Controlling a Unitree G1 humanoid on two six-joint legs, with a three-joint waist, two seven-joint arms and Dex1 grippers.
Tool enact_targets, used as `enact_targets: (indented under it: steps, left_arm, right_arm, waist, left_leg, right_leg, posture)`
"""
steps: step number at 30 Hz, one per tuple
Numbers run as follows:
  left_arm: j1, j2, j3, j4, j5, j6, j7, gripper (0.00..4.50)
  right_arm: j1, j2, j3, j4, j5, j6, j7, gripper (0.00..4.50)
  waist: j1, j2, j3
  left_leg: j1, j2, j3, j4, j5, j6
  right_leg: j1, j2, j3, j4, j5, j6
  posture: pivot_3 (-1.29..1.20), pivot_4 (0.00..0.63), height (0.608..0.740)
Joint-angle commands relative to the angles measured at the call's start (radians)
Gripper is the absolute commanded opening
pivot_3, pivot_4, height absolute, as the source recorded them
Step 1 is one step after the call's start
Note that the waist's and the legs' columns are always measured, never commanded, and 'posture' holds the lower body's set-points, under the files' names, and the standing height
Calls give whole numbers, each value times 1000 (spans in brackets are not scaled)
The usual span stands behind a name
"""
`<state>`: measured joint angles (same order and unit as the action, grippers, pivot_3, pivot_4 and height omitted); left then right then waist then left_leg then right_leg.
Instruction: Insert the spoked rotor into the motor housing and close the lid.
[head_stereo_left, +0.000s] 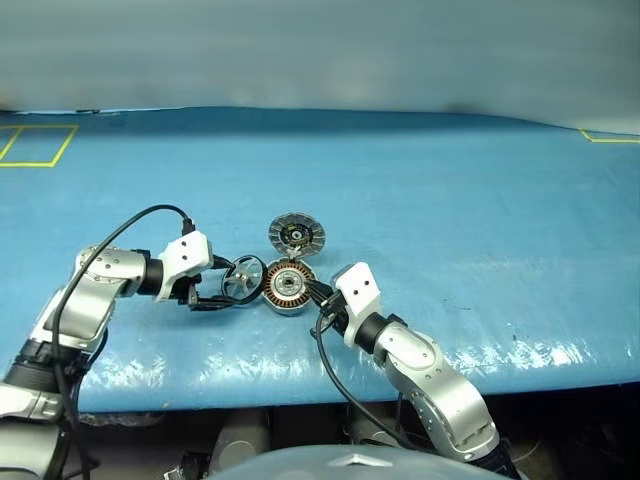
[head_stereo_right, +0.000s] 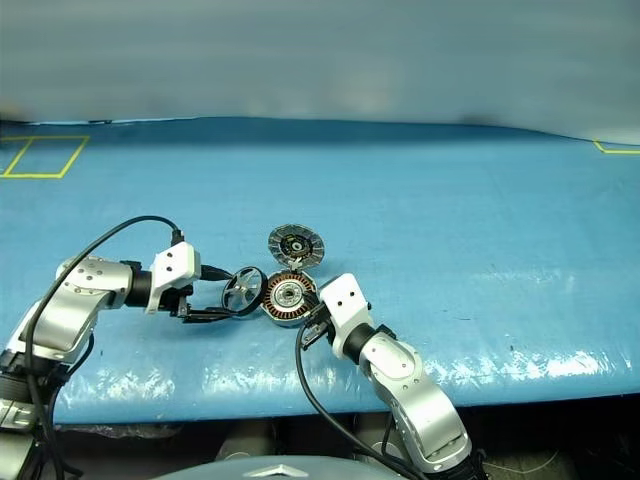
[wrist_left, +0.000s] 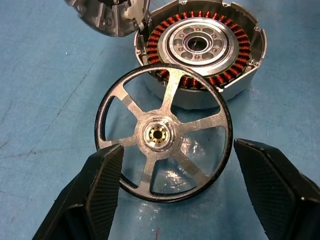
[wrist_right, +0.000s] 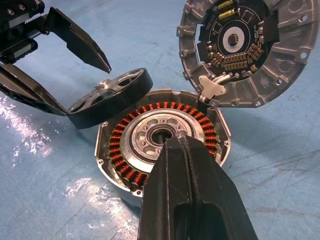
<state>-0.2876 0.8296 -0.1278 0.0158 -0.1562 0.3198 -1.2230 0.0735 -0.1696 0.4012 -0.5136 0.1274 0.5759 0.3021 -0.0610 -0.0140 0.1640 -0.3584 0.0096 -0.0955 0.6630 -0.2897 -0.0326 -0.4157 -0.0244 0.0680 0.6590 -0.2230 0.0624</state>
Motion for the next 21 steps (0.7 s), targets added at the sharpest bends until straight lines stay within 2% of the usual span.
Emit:
enact_targets:
  steps: [1, 8, 21]
  left_arm:
    - [-37, -20, -6, 49, 5, -24, 7, 3833]
    - [-76, -45, -31, 121, 6, -40, -13, 3833]
    - [-66, -24, -24, 95, -11, -26, -38, 3833]
  right_arm:
    - [-7, 5, -7, -16, 6, -11, -1, 0]
    - [7, 2, -8, -26, 1, -8, -8, 0]
    - [13, 0, -9, -33, 2, -4, -20, 0]
  waist:
    - [0, 0, 0]
    - [1, 0, 0]
    - [0, 0, 0]
  left_leg:
    - [0, 0, 0, 0, 0, 0]
    - [0, 0, 0, 0, 0, 0]
    - [0, 0, 0, 0, 0, 0]
  right_leg:
    - [0, 0, 0, 0, 0, 0]
    - [0, 0, 0, 0, 0, 0]
    - [0, 0, 0, 0, 0, 0]
  posture:
    - [0, 150, 740]
    - [0, 150, 740]
    - [0, 150, 740]
